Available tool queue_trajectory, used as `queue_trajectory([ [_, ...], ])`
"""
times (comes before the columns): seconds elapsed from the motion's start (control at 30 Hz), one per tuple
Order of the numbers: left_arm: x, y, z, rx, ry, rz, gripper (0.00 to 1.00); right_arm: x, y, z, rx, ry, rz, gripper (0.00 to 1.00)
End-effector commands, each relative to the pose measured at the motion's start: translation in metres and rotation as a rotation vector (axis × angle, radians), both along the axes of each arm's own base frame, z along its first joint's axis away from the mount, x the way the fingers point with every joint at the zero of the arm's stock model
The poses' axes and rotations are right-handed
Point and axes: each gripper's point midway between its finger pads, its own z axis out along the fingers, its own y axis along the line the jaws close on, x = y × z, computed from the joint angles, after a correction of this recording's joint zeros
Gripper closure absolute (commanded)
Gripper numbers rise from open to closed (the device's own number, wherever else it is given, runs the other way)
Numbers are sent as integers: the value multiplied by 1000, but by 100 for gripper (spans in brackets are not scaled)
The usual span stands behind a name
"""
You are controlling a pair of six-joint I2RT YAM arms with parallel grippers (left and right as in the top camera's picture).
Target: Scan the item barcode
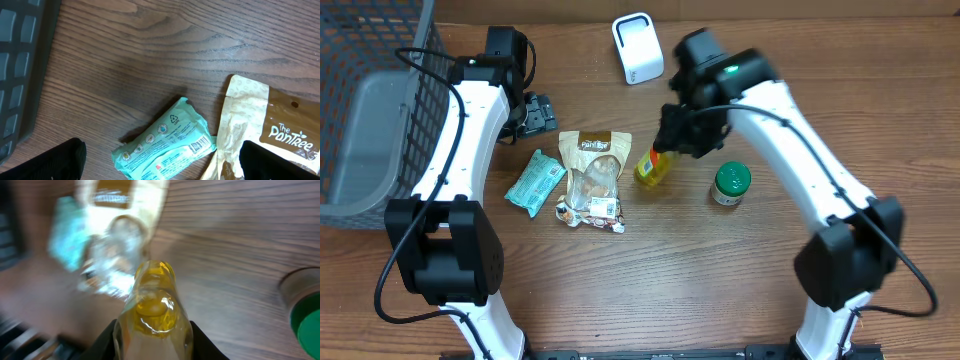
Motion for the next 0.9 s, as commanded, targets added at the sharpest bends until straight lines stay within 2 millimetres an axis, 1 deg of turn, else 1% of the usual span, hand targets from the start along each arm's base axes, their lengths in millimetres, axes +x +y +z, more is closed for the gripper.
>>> queue_trajectory([
  [0.0, 5, 1, 3, 16, -10, -13, 0, -13, 12, 62, 296, -64, 158, 89],
  [0.13, 5, 1, 3, 16, -10, -13, 0, -22, 1, 88, 499, -44, 224, 89],
  [0.23, 5, 1, 3, 16, -10, -13, 0, -34, -5, 105, 629, -52, 289, 89],
  [0.27, 5, 1, 3, 16, -10, -13, 0, -42, -11, 110, 663, -60, 324, 89],
  [0.33, 5, 1, 3, 16, -10, -13, 0, -48, -18, 110, 670, -69, 354, 89],
  [0.4, 5, 1, 3, 16, -10, -13, 0, -47, -20, 110, 670, -76, 353, 89],
  [0.87, 5, 1, 3, 16, -10, -13, 0, -47, -20, 112, 678, -78, 355, 89],
])
